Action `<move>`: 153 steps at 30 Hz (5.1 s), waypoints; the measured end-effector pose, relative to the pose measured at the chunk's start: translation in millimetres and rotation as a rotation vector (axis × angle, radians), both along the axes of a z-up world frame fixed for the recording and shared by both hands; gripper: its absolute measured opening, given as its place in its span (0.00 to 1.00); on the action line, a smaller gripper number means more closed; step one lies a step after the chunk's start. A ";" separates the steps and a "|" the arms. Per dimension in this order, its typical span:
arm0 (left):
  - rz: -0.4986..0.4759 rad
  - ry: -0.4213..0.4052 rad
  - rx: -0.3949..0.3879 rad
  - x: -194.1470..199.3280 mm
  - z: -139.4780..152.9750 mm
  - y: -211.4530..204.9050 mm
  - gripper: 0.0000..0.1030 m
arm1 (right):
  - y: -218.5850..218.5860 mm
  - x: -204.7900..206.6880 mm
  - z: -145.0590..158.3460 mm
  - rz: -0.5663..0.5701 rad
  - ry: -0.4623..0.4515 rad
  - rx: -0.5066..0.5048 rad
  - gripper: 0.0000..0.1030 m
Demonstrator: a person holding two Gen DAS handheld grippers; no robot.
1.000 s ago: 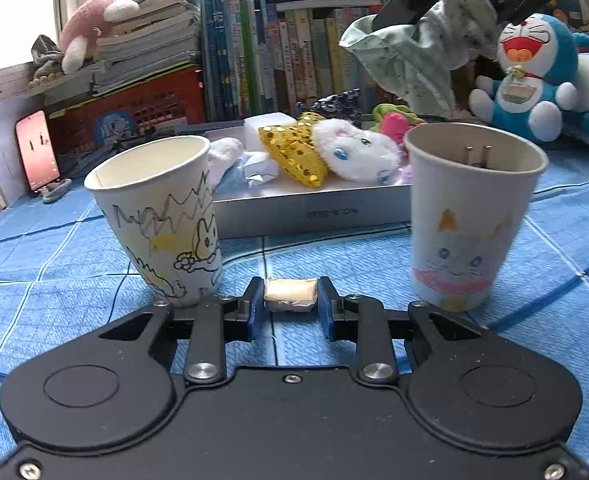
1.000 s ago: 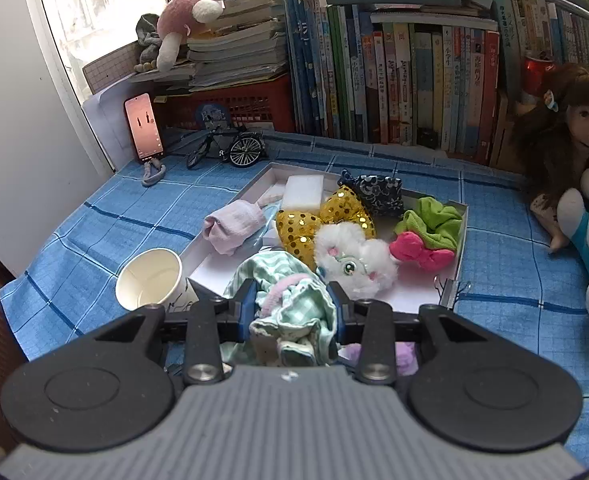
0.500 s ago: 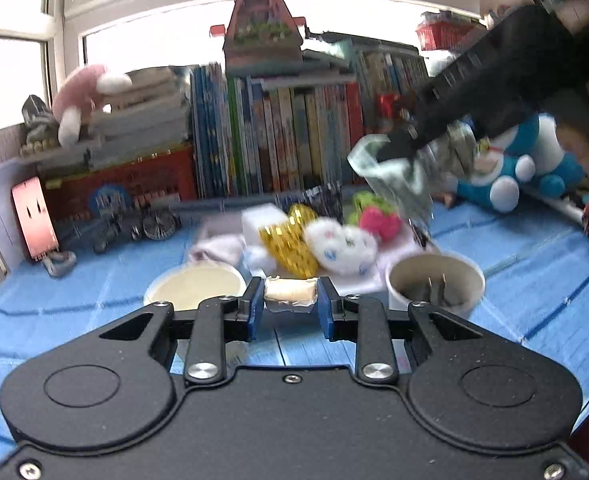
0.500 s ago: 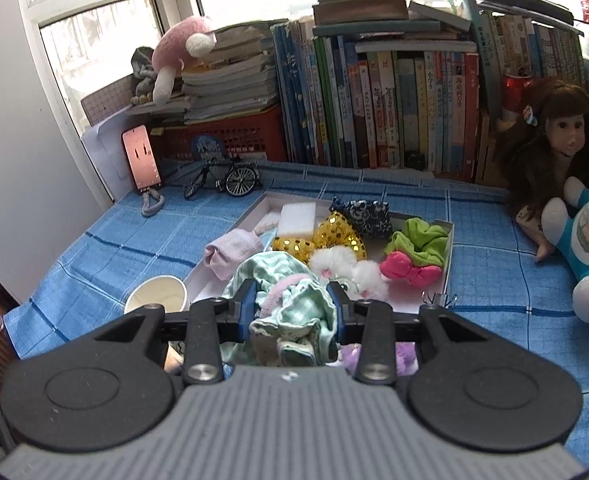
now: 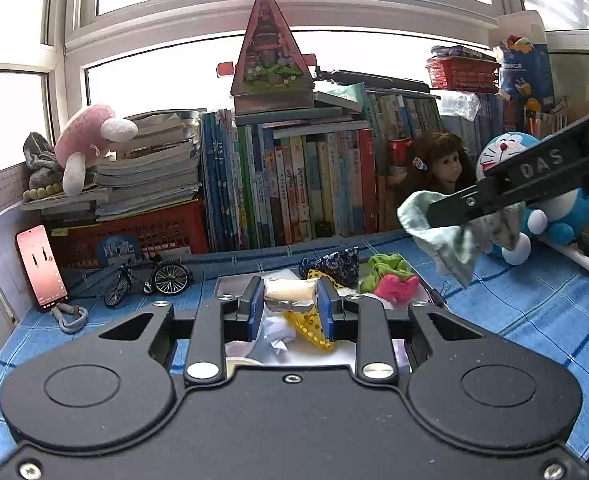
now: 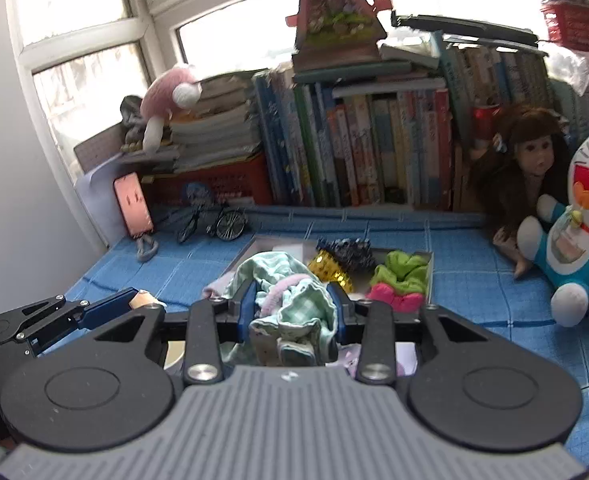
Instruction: Organize soft objects
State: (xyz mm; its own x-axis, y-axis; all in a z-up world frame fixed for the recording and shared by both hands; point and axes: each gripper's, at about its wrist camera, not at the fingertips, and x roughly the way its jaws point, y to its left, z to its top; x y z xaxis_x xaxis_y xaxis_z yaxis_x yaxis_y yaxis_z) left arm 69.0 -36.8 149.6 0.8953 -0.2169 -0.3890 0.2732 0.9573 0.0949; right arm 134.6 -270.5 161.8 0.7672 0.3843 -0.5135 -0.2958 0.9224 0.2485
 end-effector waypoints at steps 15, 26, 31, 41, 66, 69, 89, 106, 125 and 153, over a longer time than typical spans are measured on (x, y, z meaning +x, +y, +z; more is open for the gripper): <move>-0.010 0.110 -0.028 59.5 -0.8 -16.4 0.26 | -1.9 18.1 -8.7 -0.091 -0.024 -0.038 0.42; 0.042 0.306 -0.023 146.8 -20.1 -13.5 0.26 | -17.5 72.6 -43.5 -0.167 0.088 -0.032 0.42; 0.045 0.449 -0.053 180.2 -34.2 -8.3 0.26 | -28.3 90.1 -65.0 -0.116 0.117 0.071 0.43; 0.061 0.615 -0.065 210.1 -69.5 -13.6 0.26 | -34.8 111.0 -100.3 -0.140 0.174 0.056 0.43; 0.049 0.685 -0.033 216.5 -88.5 -26.4 0.36 | -24.8 124.1 -129.7 -0.056 0.223 0.048 0.47; 0.047 0.673 -0.033 214.3 -86.4 -26.8 0.43 | -25.6 121.9 -127.3 -0.045 0.208 0.069 0.50; 0.038 0.528 -0.048 167.4 -39.2 -15.8 0.69 | -21.2 80.4 -77.4 -0.066 0.056 0.020 0.82; -0.002 0.295 -0.063 71.7 -7.3 1.5 0.81 | -30.3 -22.1 -37.9 -0.120 -0.197 0.014 1.00; 0.103 0.191 -0.124 -36.7 -67.6 36.6 0.85 | -7.0 -114.8 -92.3 -0.229 -0.343 -0.068 1.00; 0.264 0.206 -0.089 -68.5 -159.2 38.6 0.89 | 24.9 -135.6 -190.1 -0.252 -0.221 -0.200 1.00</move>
